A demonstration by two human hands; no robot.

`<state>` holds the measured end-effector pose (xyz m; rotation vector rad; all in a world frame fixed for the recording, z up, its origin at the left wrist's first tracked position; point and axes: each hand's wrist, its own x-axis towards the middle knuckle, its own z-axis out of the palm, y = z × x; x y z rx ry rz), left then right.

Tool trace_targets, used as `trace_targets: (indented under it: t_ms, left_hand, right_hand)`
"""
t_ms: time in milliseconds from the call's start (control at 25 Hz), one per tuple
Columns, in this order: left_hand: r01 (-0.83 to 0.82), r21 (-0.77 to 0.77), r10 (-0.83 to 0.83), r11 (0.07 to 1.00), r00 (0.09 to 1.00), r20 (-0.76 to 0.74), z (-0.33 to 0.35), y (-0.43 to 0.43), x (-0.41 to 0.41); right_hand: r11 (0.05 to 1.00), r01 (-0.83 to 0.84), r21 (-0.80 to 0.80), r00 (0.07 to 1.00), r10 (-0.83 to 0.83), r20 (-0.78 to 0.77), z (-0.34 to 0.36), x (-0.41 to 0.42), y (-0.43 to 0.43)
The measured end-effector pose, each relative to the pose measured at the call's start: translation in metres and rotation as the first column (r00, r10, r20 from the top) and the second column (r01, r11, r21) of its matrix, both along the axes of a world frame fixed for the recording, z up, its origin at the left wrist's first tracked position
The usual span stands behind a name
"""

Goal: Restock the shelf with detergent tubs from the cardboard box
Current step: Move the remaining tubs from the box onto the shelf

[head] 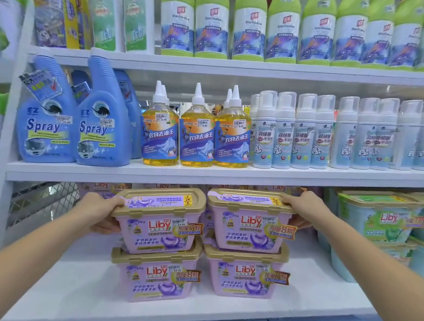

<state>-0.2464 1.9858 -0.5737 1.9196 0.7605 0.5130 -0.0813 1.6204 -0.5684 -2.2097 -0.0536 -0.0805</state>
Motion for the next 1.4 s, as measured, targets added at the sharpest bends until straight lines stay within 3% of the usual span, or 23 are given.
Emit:
trace_targets:
  t_ms: [200,360,520,680,760,880,1080,1200,1400]
  left_hand:
    - [0.092,0.015,-0.090,0.996,0.990,-0.105,0.007,0.011,-0.001]
    - [0.083,0.038,-0.080,0.996,0.993,-0.088,0.001,0.013,0.001]
    - [0.022,-0.041,-0.023,0.999,1.000,-0.013,-0.008,0.013,0.001]
    - [-0.027,-0.167,0.059,0.986,0.980,0.192,-0.034,0.002,0.000]
    - [-0.071,-0.159,0.113,0.985,0.955,0.275,-0.051,-0.005,0.003]
    - [-0.084,-0.162,0.136,0.983,0.930,0.342,-0.067,-0.009,0.003]
    - [-0.049,-0.117,0.097,0.992,0.884,0.457,-0.103,-0.021,-0.014]
    - [-0.018,-0.121,0.060,0.992,0.934,0.351,-0.152,-0.023,-0.029]
    - [0.168,-0.039,-0.166,0.985,0.985,0.042,-0.196,-0.023,-0.018]
  right_hand:
    - [0.997,-0.050,-0.056,0.996,0.045,-0.081,0.004,0.009,0.004]
    - [0.997,-0.051,-0.064,0.996,0.046,-0.076,0.000,0.015,0.000]
    - [0.998,-0.042,-0.047,0.999,0.041,-0.024,-0.007,0.012,0.000]
    - [0.999,-0.040,-0.031,0.999,0.040,-0.004,-0.010,0.010,0.001]
    - [0.999,-0.046,-0.007,0.999,0.046,-0.002,-0.011,0.010,0.001]
    - [0.997,-0.020,0.071,1.000,0.019,0.014,-0.015,0.012,0.000]
    - [0.889,-0.107,0.445,0.994,0.089,0.061,-0.060,-0.009,-0.009]
    - [0.856,-0.188,0.481,0.980,0.136,0.143,-0.120,-0.022,-0.014]
    - [0.854,-0.256,0.453,0.964,0.259,0.055,-0.185,-0.033,0.000]
